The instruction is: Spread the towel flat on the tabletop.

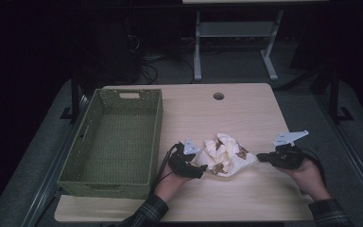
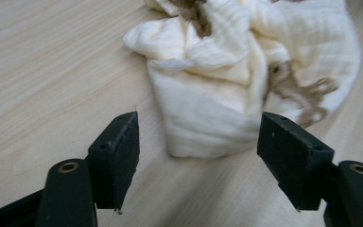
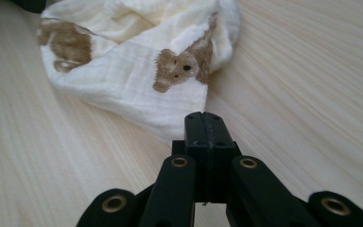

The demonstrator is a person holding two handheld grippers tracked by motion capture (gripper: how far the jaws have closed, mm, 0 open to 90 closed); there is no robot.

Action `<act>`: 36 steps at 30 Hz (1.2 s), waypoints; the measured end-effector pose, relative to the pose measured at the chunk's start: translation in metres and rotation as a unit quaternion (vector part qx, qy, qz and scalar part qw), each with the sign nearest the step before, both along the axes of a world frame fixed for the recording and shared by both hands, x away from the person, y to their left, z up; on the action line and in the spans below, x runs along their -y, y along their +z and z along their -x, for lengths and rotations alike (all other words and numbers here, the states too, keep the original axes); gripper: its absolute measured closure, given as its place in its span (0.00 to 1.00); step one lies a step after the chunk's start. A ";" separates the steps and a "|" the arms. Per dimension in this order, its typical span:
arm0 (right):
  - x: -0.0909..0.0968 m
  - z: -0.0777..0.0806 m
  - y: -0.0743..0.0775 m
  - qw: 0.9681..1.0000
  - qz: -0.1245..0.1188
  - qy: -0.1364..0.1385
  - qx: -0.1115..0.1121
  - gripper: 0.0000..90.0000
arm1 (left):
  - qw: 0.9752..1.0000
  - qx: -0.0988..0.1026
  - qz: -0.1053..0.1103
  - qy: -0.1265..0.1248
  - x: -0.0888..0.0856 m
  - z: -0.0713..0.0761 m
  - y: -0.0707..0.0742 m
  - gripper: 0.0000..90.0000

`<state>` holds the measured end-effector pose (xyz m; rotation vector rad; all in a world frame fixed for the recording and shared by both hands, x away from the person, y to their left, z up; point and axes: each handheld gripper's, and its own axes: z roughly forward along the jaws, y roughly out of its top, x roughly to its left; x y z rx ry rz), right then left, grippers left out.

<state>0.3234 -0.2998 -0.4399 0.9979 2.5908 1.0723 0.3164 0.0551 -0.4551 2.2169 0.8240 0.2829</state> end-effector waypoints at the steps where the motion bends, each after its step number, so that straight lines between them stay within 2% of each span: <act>1: 0.006 -0.001 0.001 1.000 0.004 -0.012 0.002 1.00 | 1.000 -0.001 0.001 0.001 0.000 -0.002 -0.001 0.38; 3: 0.008 -0.001 0.001 1.000 0.004 -0.016 0.002 1.00 | 1.000 -0.002 0.003 0.000 0.001 -0.003 -0.002 0.41; 4: 0.015 -0.002 0.001 1.000 0.003 -0.027 0.000 1.00 | 1.000 -0.005 0.008 -0.001 0.002 -0.005 -0.002 0.43; 5: 0.017 -0.003 0.001 1.000 0.001 -0.027 0.001 1.00 | 1.000 -0.017 0.019 -0.007 0.006 -0.007 -0.004 0.45; 8: 0.018 -0.003 0.000 1.000 0.001 -0.030 -0.003 1.00 | 1.000 -0.022 0.019 -0.013 0.010 -0.011 -0.005 0.50; 11: 0.015 -0.003 0.000 1.000 0.001 -0.024 0.001 1.00 | 0.999 -0.037 0.030 -0.024 0.017 -0.016 -0.007 0.56; 13: 0.012 -0.002 0.001 1.000 0.004 -0.023 0.002 1.00 | 0.998 -0.041 0.026 -0.041 0.021 -0.018 -0.006 0.78; 14: 0.012 -0.002 0.001 1.000 0.004 -0.023 0.002 1.00 | 0.998 -0.041 0.026 -0.041 0.021 -0.018 -0.006 0.85; 15: 0.014 -0.003 0.001 1.000 0.003 -0.024 0.005 1.00 | 0.997 -0.045 0.039 -0.040 0.020 -0.017 -0.004 0.90; 16: 0.014 -0.003 0.001 1.000 0.003 -0.024 0.005 1.00 | 0.997 -0.045 0.039 -0.040 0.020 -0.017 -0.004 0.94; 18: 0.016 -0.002 0.003 1.000 0.004 -0.029 0.009 1.00 | 0.997 -0.041 0.052 -0.040 0.016 -0.016 0.004 0.96; 19: 0.018 -0.002 0.005 0.999 0.000 -0.031 0.016 1.00 | 0.996 -0.039 0.065 -0.035 0.014 -0.016 0.007 0.97; 22: 0.020 -0.001 0.007 0.999 -0.001 -0.034 0.029 1.00 | 0.995 -0.021 0.092 -0.029 0.006 -0.012 0.022 0.98; 24: 0.022 0.001 0.011 0.999 -0.002 -0.039 0.038 1.00 | 0.993 0.001 0.116 -0.017 -0.001 -0.008 0.037 0.98; 26: 0.023 0.002 0.015 0.998 -0.002 -0.045 0.049 1.00 | 0.991 0.021 0.129 -0.006 -0.006 -0.004 0.049 0.98; 28: 0.025 0.005 0.020 0.997 -0.002 -0.049 0.066 1.00 | 0.989 0.033 0.141 0.001 -0.010 0.002 0.060 0.98; 30: 0.025 0.006 0.021 0.996 -0.004 -0.051 0.068 1.00 | 0.990 0.029 0.138 -0.002 -0.009 0.005 0.061 0.98; 32: 0.028 0.012 0.022 0.997 -0.001 -0.050 0.065 1.00 | 0.993 0.013 0.120 -0.014 -0.005 0.014 0.055 0.98; 33: 0.028 0.012 0.022 0.997 -0.001 -0.050 0.065 1.00 | 0.993 0.013 0.120 -0.014 -0.005 0.014 0.055 0.98; 36: 0.030 0.021 0.017 0.997 0.005 -0.046 0.055 1.00 | 0.994 -0.015 0.106 -0.025 -0.005 0.025 0.045 0.97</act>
